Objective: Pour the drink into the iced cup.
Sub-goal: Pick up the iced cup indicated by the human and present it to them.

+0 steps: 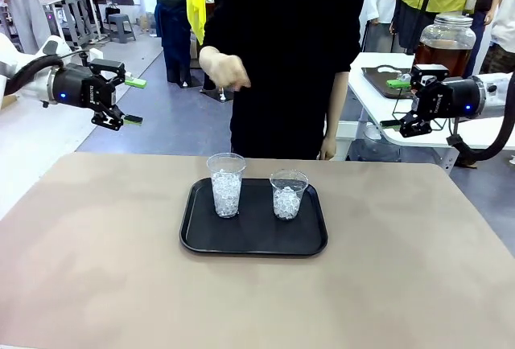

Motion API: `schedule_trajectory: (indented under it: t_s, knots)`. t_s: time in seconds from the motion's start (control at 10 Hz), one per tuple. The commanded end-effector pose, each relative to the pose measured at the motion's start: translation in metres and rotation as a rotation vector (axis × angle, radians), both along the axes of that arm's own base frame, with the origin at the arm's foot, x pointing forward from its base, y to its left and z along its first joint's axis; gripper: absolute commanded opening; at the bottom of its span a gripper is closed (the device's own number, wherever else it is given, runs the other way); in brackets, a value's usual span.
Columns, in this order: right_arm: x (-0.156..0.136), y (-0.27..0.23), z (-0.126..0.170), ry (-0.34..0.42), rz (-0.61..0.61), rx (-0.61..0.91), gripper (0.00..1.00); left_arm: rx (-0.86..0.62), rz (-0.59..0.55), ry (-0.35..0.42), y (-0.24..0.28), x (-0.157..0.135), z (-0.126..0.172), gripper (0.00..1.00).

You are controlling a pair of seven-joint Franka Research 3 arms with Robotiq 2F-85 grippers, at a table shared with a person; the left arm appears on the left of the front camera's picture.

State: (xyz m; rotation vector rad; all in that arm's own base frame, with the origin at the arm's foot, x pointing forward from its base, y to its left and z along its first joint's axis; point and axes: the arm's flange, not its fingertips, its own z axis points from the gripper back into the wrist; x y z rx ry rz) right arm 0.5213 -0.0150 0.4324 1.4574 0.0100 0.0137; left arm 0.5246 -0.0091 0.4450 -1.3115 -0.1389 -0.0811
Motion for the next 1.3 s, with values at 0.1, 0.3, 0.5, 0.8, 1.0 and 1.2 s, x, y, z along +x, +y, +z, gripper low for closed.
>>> schedule_trajectory:
  t_s: [0.1,0.3,0.5,0.8,1.0,1.2]
  knots:
    - [-0.0002,0.0000,0.0004,-0.002,-0.001,0.003,1.00,0.002,0.004,-0.003,0.0002,0.0002,0.0010,1.00]
    - [-0.0002,0.0000,0.0004,-0.002,-0.001,0.003,1.00,0.002,0.004,-0.003,0.0002,0.0002,0.0010,1.00]
    - [-0.0002,0.0000,0.0004,-0.002,-0.001,0.003,1.00,0.002,0.004,-0.003,0.0002,0.0002,0.0010,1.00]
    - [-0.0002,0.0000,0.0004,-0.002,-0.001,0.003,1.00,0.002,0.004,-0.003,0.0002,0.0002,0.0010,1.00]
    - [-0.0002,0.0000,0.0004,-0.002,-0.001,0.003,1.00,0.002,0.004,-0.003,0.0002,0.0002,0.0010,1.00]
    - [-0.0002,0.0000,0.0004,-0.002,-0.001,0.003,1.00,0.002,0.004,-0.003,0.0002,0.0002,0.0010,1.00]
